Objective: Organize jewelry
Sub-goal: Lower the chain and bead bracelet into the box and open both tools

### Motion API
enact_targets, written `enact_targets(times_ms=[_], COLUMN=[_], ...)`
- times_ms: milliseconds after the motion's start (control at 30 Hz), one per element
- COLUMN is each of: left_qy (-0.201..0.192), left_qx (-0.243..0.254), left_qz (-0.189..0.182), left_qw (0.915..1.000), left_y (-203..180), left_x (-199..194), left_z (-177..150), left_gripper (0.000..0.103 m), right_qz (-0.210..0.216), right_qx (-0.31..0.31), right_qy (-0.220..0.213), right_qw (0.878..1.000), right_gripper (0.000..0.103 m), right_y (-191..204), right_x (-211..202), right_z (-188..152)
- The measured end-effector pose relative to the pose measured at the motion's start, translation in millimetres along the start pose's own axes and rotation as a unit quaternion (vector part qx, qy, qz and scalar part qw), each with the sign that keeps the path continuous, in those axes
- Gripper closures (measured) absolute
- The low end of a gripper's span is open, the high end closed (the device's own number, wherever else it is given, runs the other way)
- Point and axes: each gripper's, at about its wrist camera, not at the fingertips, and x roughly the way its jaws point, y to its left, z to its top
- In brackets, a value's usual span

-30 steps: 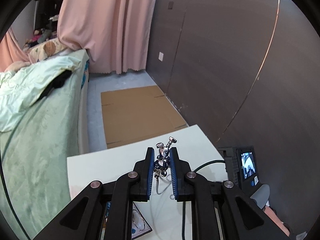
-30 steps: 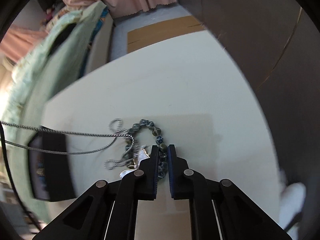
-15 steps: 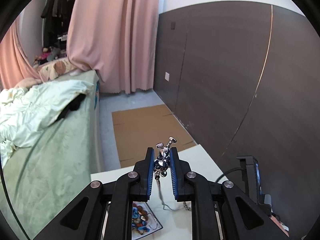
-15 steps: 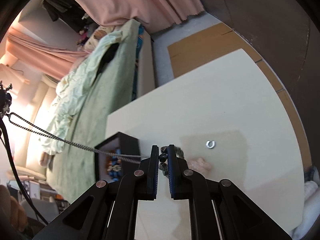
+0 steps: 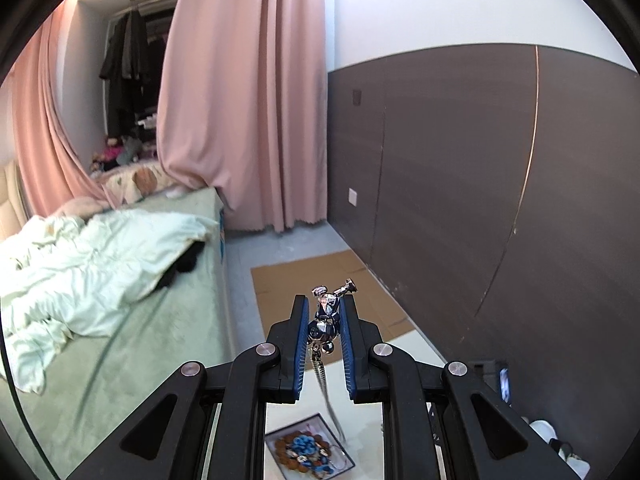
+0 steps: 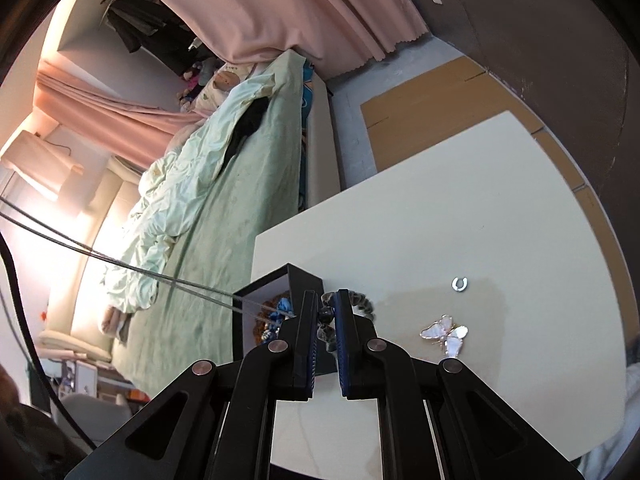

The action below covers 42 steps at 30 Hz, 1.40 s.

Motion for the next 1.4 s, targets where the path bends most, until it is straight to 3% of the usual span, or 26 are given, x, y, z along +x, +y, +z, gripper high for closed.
enact_targets(times_ms=[333,733,1067,1233,1400], left_qy=[-0.011,0.014,0.075,0.118,0.167], left_qx=[0.018,0.002,-0.034,-0.050,-0.069], left_qz=[0.026,0.031,0.019,0.013,-0.021], left_qw=[0.9995,0.9994,0.9964,0.9917,0.9832], left_y=[6.5,25.6,38.2,42.8,50.4], left_x=[-10.3,12.4,60.9,87.8,106.5], left_z=[9.2,-9.4,-63.8,-95.0,-120.3], left_gripper=[0.087,0.087,0.087,0.087,0.085], right_qz=[0.051,0.079,0.100,0.102,0.108], right_qx=[-0.018,-0.030,-0.031,-0.031,-0.031], right_qy=[-0.012,-0.006,-0.012,-0.014,-0.009], right_qw=[0.998,0.996,0.994,0.994,0.994], right_gripper=[0.093,0.093,0.093,0.093,0.093], right_y=[24.0,34.9,40.9,43.6,47.1], right_x=[-3.2,1.2,2.0,4.3,10.2], right_z=[-3.5,-9.0,-8.4,-7.4,-6.8])
